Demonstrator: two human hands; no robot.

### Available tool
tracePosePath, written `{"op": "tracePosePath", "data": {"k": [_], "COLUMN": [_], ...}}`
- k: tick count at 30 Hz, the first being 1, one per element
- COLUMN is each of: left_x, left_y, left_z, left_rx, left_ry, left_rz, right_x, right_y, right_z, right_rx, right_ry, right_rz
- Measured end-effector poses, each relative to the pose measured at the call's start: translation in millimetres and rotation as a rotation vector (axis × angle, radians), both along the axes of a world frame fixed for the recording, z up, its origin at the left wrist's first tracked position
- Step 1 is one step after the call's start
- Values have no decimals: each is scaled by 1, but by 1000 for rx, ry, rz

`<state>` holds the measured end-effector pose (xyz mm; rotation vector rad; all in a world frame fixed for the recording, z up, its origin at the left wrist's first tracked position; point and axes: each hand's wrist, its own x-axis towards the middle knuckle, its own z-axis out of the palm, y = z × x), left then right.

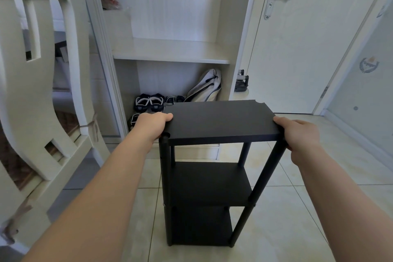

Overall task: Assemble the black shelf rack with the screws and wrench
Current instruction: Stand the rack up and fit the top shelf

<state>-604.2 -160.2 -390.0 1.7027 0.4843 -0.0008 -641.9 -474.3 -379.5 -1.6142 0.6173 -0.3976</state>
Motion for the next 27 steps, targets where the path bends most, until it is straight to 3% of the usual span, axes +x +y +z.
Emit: {"op": "tracePosePath", "data": {"k": [18, 27], "left_x": [2, -4], "left_y": [0, 1], "left_z": [2, -4], "left_rx": [-107, -56], "left_ry": [-48, -3], "left_rz": [42, -12], "right_x": [2, 4], "right_y": [0, -2], "right_z": [5, -6], "right_rx": [52, 24], "right_ry": [-4, 56], "right_rz": [62, 48]}}
